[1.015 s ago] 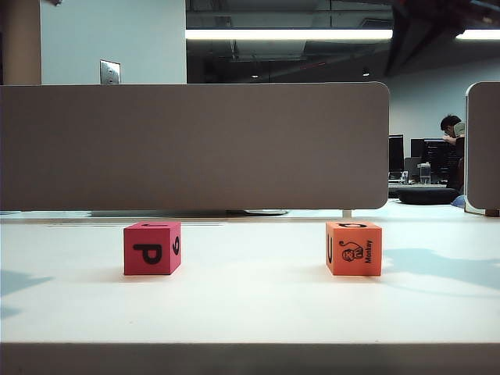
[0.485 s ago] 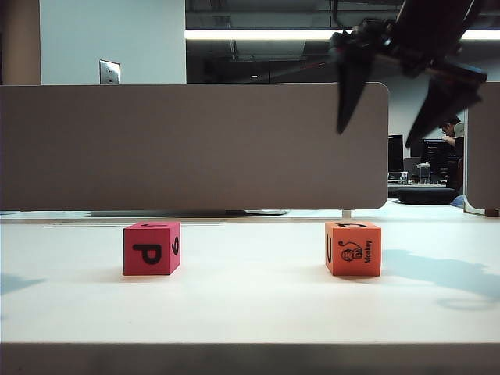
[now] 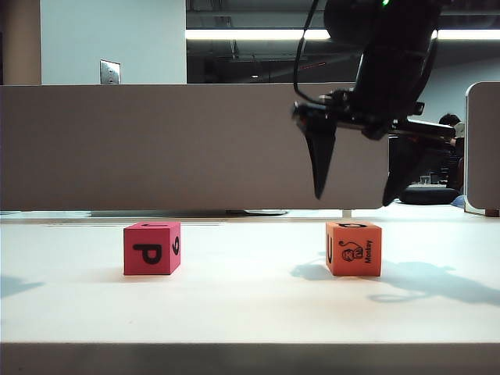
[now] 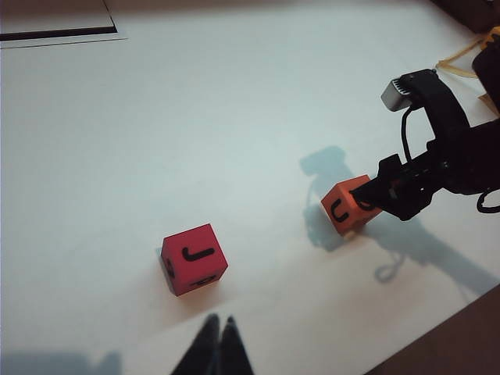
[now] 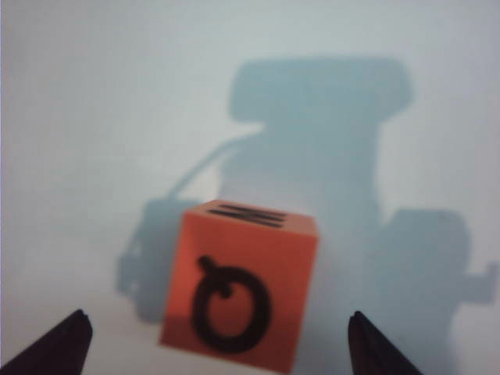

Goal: Stack the letter block on the right onto the letter block on the left.

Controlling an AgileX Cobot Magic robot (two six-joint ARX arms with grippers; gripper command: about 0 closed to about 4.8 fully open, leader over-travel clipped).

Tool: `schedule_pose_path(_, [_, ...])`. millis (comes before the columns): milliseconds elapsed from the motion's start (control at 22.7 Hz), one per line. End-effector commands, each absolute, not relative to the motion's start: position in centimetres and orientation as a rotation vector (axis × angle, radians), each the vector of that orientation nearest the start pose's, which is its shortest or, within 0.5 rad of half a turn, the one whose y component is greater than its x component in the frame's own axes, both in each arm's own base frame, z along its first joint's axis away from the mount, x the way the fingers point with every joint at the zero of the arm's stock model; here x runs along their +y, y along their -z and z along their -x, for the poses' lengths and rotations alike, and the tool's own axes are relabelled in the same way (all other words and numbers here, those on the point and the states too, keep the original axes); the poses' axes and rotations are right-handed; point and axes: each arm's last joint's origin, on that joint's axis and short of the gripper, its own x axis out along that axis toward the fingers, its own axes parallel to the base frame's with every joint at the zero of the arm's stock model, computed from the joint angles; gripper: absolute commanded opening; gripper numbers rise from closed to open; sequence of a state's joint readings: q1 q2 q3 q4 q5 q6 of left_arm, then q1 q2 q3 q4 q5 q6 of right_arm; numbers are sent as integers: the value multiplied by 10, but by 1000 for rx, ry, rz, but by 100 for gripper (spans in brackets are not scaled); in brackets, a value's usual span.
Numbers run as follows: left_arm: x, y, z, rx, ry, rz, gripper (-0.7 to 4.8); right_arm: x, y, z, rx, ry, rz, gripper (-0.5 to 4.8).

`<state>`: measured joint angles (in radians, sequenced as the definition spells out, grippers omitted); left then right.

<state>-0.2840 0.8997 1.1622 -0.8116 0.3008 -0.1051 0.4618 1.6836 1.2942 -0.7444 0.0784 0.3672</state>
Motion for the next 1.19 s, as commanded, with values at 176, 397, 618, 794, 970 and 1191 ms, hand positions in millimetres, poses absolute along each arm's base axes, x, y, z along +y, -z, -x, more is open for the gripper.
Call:
schedule_pose_path(176, [-52,-385,-148,577,540,104,-6,152,-236,-311,1121,-107,-11,479])
schedule_pose_path(397, [-52,-385,-147,576,558,109,-6,155,-231,-315,1124,-113,-36,479])
schedule_pose_path(618, [-52,-387,-145,559,555,107,-6,155,-223,-316,1156,-105,-29,479])
schedule_pose_path(794, [-50,-392,-144,498,517,96,-6,157,-213,-318,1200,-92,-31,479])
schedule_pose_path(970, [-49,-393,-143,487,515,96,-6,158,-205,-319,1238,-95,-43,479])
schedule_pose_path(1191, [-50,-394,-143,482,515,96,-6,158,-203,-319,1249,-101,-45,310])
